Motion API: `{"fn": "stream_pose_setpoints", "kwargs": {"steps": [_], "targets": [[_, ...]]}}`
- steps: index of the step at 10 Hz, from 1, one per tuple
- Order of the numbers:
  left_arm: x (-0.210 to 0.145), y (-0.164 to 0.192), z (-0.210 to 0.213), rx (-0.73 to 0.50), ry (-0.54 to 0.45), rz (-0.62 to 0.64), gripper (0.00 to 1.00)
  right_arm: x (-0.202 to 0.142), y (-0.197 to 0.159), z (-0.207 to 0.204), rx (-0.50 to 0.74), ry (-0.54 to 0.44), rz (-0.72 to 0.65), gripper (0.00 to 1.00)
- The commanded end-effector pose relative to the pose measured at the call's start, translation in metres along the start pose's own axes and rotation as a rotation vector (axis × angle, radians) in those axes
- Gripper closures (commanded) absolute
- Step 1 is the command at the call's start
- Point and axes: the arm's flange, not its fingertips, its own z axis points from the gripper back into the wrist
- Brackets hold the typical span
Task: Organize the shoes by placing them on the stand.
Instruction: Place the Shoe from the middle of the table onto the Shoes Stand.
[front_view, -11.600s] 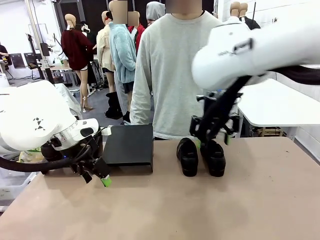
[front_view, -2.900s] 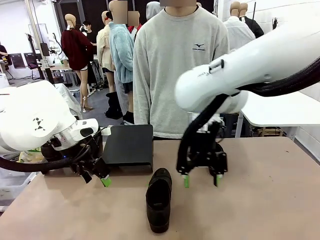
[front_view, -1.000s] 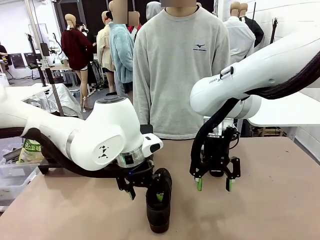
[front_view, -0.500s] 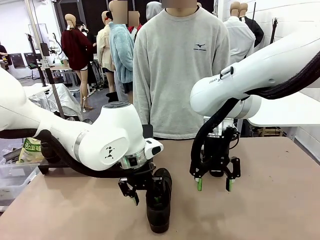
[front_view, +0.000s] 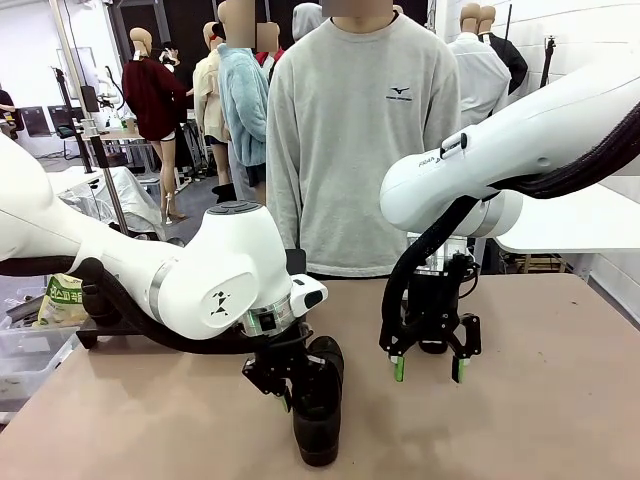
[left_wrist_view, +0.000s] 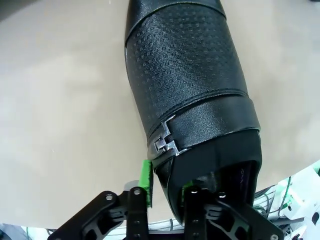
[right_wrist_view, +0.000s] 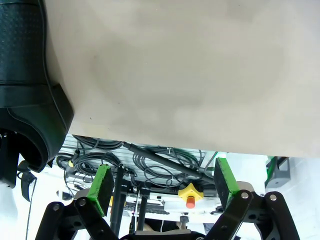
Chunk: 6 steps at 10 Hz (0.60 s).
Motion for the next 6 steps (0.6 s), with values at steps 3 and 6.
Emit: {"fn": "stream_pose_setpoints", "kwargs": {"steps": [3, 6], "targets": [[0.002, 0.002, 0.001, -0.016, 0.011, 0.015, 1.00, 0.000, 0.000, 0.000, -0.010, -0.006, 0.003, 0.00], [-0.016, 0.010, 0.031, -0.060, 0.063, -0.034, 1.00, 0.000, 0.000, 0.000, -0.010, -0.006, 0.003, 0.00]]}}
